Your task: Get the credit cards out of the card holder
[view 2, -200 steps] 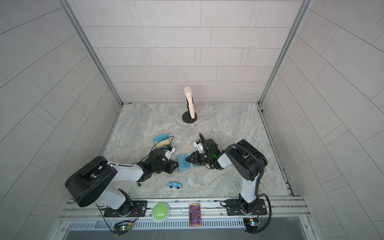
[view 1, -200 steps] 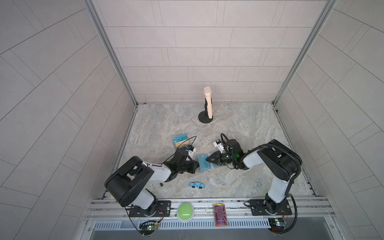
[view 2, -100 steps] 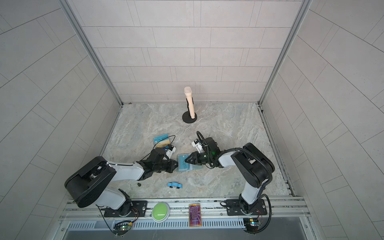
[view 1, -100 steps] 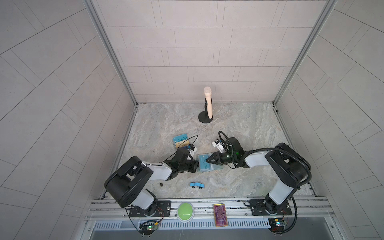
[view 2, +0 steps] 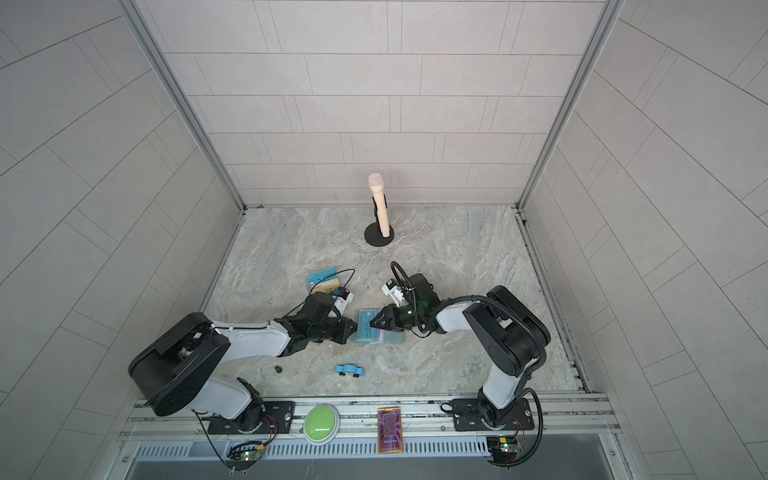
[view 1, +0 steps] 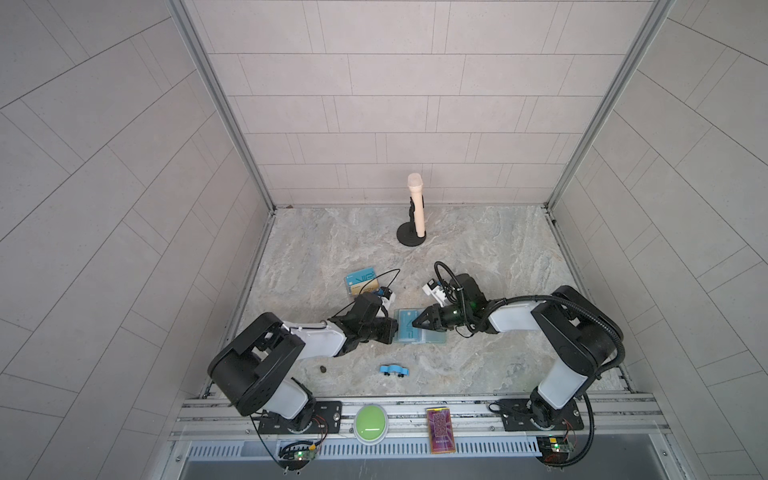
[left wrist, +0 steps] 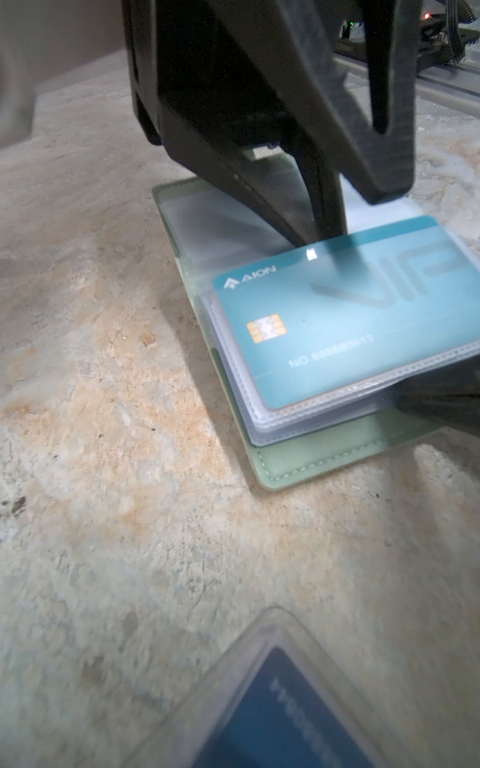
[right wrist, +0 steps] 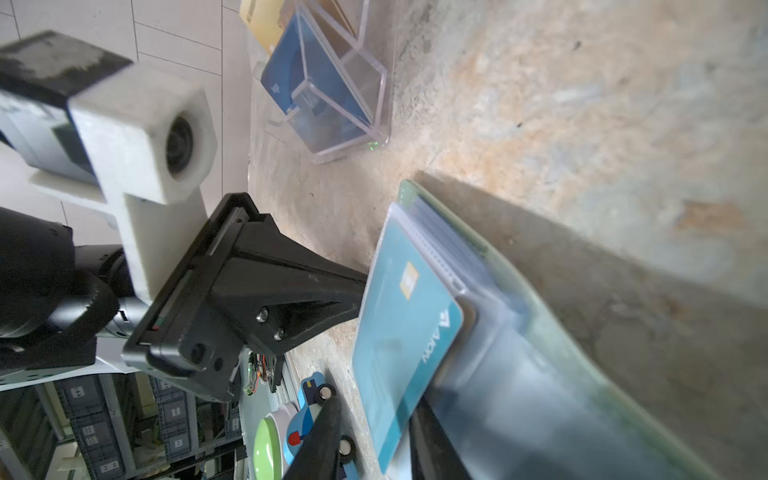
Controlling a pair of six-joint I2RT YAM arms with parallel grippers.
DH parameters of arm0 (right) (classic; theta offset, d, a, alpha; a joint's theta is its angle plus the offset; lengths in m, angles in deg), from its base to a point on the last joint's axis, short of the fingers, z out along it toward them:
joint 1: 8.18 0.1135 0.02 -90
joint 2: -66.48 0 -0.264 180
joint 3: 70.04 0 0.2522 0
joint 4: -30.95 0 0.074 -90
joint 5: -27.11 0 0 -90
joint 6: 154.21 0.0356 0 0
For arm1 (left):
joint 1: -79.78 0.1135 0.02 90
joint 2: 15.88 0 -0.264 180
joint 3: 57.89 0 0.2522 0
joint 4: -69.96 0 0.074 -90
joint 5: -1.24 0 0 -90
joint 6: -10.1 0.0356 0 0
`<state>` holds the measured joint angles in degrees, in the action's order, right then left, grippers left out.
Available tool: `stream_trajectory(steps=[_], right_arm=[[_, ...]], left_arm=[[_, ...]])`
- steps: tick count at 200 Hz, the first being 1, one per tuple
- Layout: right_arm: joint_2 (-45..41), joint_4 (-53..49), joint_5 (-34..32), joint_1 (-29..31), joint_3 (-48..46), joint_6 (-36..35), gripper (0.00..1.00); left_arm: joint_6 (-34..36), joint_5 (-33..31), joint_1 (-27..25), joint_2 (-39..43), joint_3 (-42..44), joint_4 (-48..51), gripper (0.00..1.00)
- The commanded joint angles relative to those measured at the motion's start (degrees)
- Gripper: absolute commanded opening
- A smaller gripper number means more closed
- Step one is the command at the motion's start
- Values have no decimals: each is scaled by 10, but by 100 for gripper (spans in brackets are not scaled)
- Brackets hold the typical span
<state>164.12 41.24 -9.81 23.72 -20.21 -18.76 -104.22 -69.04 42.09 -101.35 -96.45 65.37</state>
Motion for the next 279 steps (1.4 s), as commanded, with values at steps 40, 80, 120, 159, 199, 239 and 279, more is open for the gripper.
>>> stream_trajectory(steps=[40, 80, 120, 159, 199, 239, 279], right_arm=[[-4, 95, 35, -1, -21, 47, 28], [18, 137, 36, 9, -18, 76, 27], [35, 137, 19, 29, -11, 75, 25], [37, 129, 10, 32, -10, 71, 27], [51, 162, 4, 32, -12, 88, 29], [49, 235, -2, 23, -40, 119, 23], [29, 318, -1, 3, -74, 153, 21]], left_arm=[[15, -66, 6, -16, 10, 82, 0], [15, -65, 6, -20, 9, 80, 0], [14, -66, 5, -22, 9, 79, 0], [13, -67, 5, -23, 11, 77, 0], [9, -70, 5, -23, 13, 75, 0], [4, -80, 5, -19, 18, 80, 0], [1, -83, 5, -18, 20, 81, 0]])
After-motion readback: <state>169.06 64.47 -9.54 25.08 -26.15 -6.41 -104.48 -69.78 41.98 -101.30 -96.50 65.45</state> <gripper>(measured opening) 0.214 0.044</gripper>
